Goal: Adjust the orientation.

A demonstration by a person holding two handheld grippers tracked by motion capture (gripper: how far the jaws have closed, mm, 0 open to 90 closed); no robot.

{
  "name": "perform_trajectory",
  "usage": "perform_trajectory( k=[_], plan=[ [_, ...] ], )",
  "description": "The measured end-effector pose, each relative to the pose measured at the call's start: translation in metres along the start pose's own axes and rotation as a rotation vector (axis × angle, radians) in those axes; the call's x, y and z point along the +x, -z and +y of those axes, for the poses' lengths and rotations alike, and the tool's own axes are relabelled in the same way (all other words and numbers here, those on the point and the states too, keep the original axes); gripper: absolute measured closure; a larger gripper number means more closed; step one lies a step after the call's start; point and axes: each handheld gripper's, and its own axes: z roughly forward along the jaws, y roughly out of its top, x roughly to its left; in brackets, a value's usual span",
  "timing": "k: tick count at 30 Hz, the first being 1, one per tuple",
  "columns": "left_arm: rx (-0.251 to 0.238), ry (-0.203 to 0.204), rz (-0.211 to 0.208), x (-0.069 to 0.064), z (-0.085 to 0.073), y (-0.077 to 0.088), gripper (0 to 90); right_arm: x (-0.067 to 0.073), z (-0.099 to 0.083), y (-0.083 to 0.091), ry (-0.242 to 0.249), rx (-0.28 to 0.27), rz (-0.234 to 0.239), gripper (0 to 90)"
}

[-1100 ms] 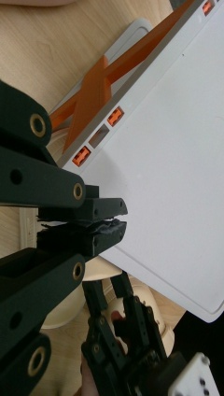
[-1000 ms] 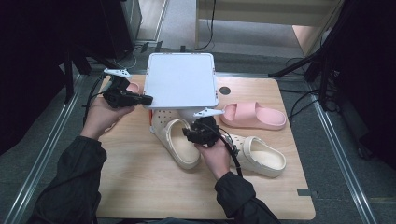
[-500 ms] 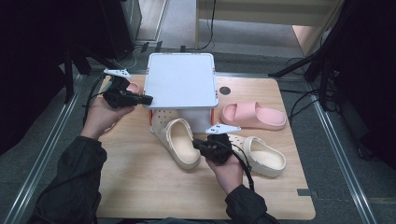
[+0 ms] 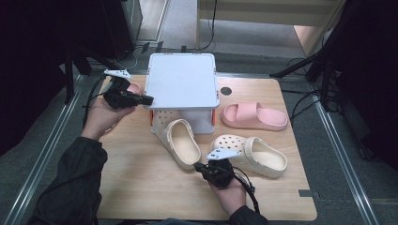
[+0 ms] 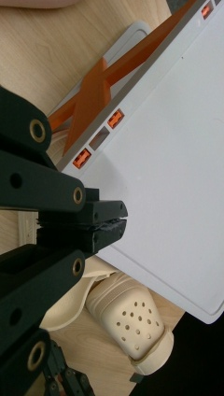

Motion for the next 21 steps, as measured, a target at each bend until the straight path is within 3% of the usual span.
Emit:
perform_trajectory(
  k=[4, 9, 19, 21],
  plan=[
    [-0.002, -0.004, 0.012, -0.002, 0.0, -0.001, 89.5, -0.002, -0.001, -0.007, 0.012, 0.036, -0.018, 90.0],
    [0.0, -0.003, 0.011, -0.001, 0.0, 0.0, 89.6, 0.0, 0.001, -0.01, 0.028, 0.043, -0.028, 90.0],
    [-0.008, 0.012, 0.007, -0.001, -0.001, 0.0, 89.7, 0.015, 0.012, -0.021, 0.059, 0.036, 0.007, 90.0],
    [-0.02, 0.025, -0.011, 0.0, -0.003, -0.001, 89.7, 0.019, 0.02, -0.026, 0.071, 0.038, 0.009, 90.0]
  ],
)
